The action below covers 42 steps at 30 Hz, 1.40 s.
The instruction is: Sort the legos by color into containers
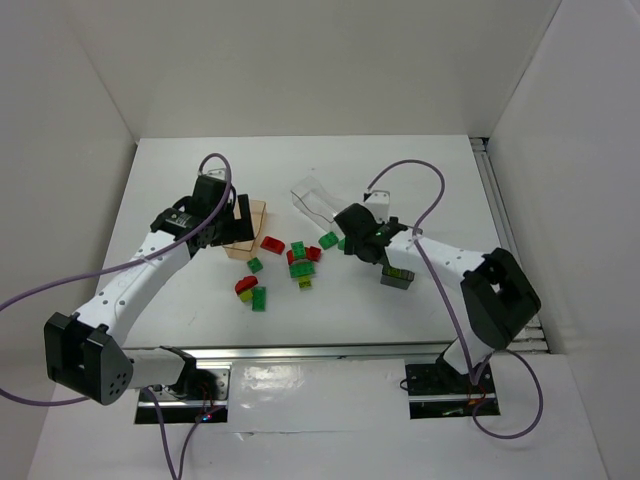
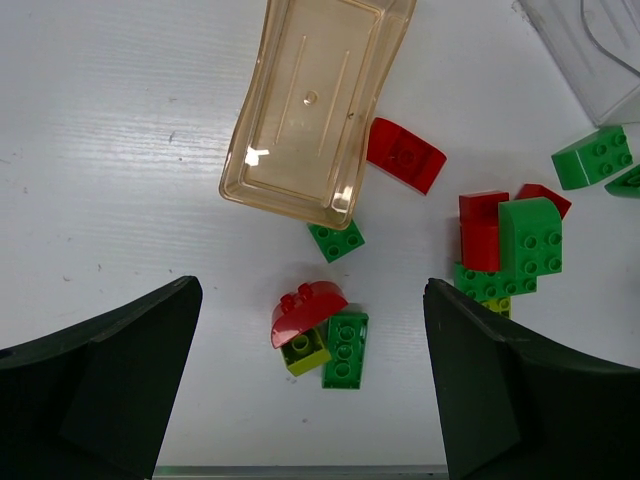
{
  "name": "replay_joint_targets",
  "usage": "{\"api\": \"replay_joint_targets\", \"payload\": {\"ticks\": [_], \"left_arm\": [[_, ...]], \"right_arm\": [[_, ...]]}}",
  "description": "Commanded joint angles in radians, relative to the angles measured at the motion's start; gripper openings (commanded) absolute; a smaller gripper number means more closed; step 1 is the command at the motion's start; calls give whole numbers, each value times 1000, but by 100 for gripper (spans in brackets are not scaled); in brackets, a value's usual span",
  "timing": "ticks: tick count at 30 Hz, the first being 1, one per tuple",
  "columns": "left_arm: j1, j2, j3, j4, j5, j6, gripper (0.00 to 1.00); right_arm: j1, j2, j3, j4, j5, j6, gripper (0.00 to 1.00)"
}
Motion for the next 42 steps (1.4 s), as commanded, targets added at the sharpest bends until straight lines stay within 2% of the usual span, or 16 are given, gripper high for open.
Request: {"api": "replay_joint_targets", "payload": {"ticks": [1, 19, 29, 37, 42], "left_arm": [[-5, 1, 0, -12, -20, -18, 100], [-5, 20, -19, -22, -40, -18, 100], [-5, 29, -19, -22, -31, -18, 100], [-5, 38, -10, -22, -31, -18, 100], [-5, 38, 9, -22, -31, -18, 100]], "right_arm": [[4, 72, 61, 76, -44, -24, 80], [-128, 275, 91, 190, -184, -56, 83], [-117, 275, 113, 202, -166, -47, 51], [-71, 238, 133, 155, -121, -47, 47], [-48, 57, 92, 99, -74, -38, 47]]}}
